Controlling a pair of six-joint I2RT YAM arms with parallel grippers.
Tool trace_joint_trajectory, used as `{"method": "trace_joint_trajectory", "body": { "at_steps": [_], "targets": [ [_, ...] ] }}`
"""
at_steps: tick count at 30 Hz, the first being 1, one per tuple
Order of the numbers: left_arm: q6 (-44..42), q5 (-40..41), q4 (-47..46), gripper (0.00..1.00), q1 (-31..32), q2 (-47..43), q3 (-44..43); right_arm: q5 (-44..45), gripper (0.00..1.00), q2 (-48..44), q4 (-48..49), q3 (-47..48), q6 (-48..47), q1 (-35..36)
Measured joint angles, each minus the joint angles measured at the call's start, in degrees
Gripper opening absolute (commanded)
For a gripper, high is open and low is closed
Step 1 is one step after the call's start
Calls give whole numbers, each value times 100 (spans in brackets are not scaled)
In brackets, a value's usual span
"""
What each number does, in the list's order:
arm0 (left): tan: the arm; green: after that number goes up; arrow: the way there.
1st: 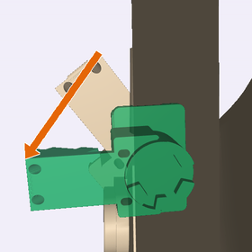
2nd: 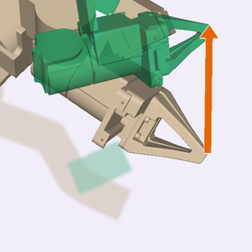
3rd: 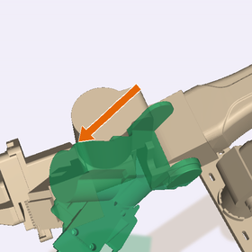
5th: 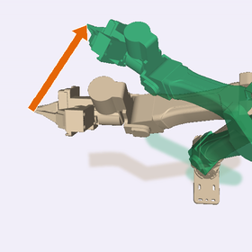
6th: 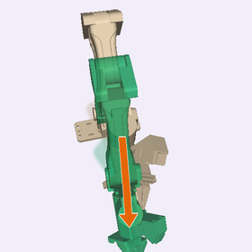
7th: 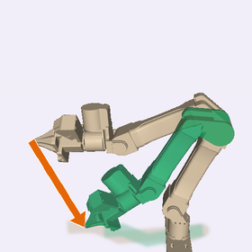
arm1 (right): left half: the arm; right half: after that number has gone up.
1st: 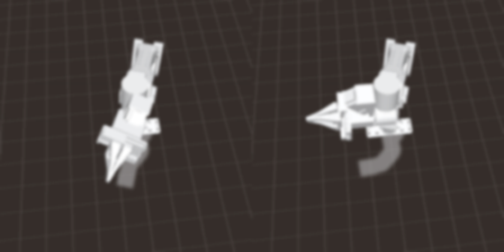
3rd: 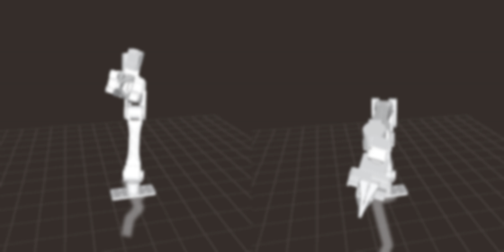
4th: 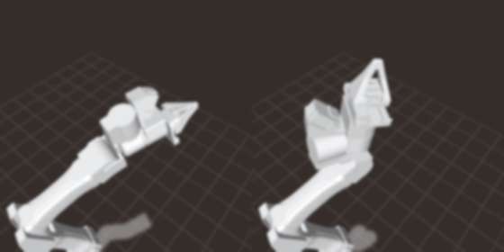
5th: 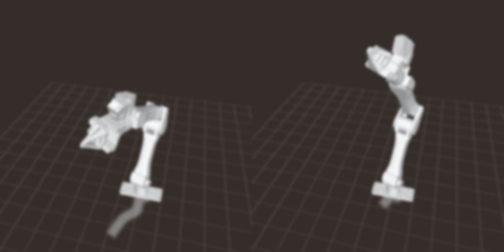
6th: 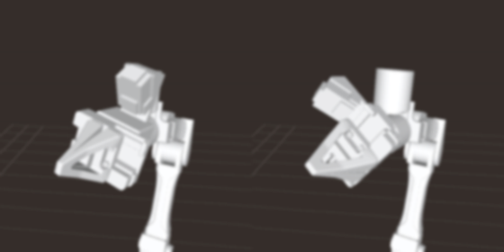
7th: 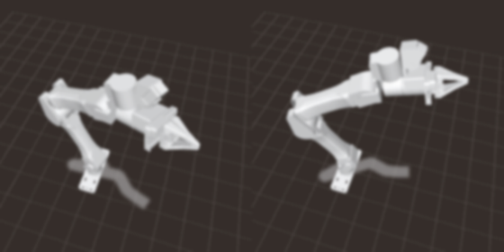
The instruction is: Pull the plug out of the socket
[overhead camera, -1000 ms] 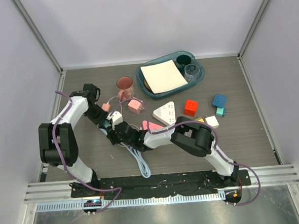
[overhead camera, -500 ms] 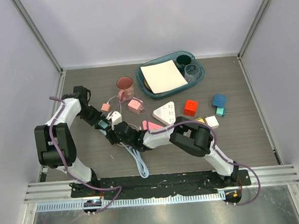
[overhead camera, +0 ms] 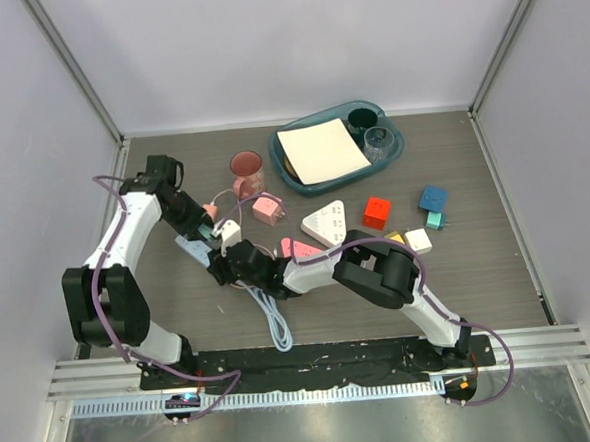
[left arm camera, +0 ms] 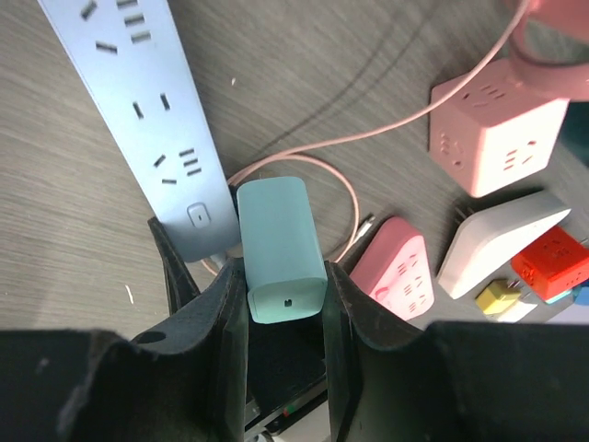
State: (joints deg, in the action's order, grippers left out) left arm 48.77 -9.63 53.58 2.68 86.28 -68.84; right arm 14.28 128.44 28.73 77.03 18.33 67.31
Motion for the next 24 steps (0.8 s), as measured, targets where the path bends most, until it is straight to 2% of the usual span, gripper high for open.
{"method": "trace_joint_trajectory", "body": {
  "at_steps": [3,9,12,13,15,16,21,24],
  "targets": [
    [-2,116,42,0,-55,144,-306,-4,2,-33,79,-76,9,-2],
    [4,516,96,0,-391,131,-487,-144,14,-173,-22,-184,11,-2],
    [4,728,92,0,-791,131,-487,-232,26,-278,-173,-238,15,4],
    [4,758,85,0,-898,133,-487,-247,37,-315,-212,-256,24,9],
    [-9,699,20,0,-1161,168,-487,-269,51,-428,-350,-334,35,26],
    [-22,675,-28,0,-1241,201,-487,-278,62,-509,-407,-400,37,39],
    [-129,525,-426,9,-1419,581,-490,-251,83,-918,-1025,-752,52,136],
    [-175,404,-581,10,-1469,866,-514,-142,89,-1165,-1366,-872,33,166]
  ]
}}
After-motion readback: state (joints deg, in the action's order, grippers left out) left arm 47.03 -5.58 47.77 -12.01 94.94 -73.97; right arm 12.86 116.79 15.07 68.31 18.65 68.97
